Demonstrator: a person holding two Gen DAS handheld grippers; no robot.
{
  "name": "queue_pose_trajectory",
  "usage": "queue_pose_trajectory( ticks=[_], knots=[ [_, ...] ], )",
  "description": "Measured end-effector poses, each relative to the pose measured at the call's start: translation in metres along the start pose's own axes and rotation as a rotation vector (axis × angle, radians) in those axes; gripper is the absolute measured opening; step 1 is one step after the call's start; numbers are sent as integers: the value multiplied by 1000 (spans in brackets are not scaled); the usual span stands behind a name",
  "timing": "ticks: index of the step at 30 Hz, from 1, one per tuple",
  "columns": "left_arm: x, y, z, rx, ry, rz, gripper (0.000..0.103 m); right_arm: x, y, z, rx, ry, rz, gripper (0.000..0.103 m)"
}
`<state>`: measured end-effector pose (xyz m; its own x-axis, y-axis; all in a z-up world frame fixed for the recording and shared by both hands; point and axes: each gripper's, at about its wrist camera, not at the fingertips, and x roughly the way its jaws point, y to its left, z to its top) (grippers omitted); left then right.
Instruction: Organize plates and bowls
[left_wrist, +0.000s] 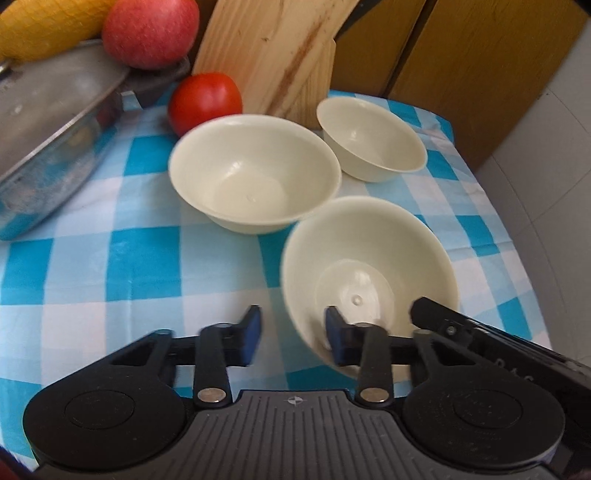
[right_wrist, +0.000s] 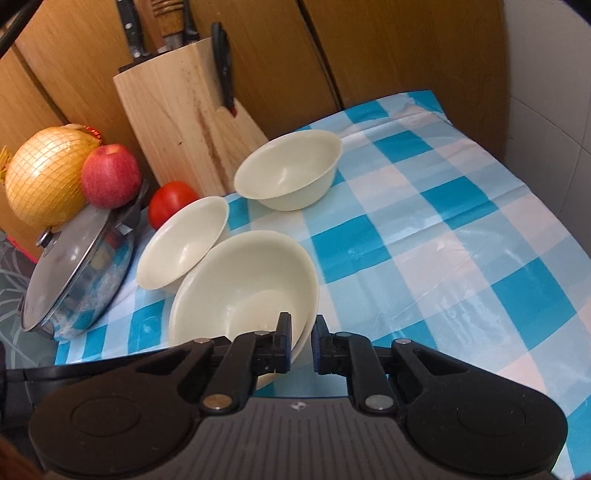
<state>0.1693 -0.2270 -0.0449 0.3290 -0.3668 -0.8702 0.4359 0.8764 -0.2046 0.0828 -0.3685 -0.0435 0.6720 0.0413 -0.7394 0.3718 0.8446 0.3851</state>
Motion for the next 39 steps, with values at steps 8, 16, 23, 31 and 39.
queue_pose_trajectory(
  ticks=[8,16,23,31,39],
  knots=[
    [-19,14,-5,19,-18,32,33,-4,14,-6,43,41,92,12],
    [-43,41,-14,-9,-47,75,41,1,58,-10,1,40,172,12],
    [-83,75,-18,-44,-142,93,46,13,97,-22,-46,93,251,12],
    [-72,114,-38,-80,-35,134,44,26,126,-44,-144,142,222,15],
    [-88,124,-34,-88,-94,167,69,5,104,-32,-121,63,177,27]
  ],
)
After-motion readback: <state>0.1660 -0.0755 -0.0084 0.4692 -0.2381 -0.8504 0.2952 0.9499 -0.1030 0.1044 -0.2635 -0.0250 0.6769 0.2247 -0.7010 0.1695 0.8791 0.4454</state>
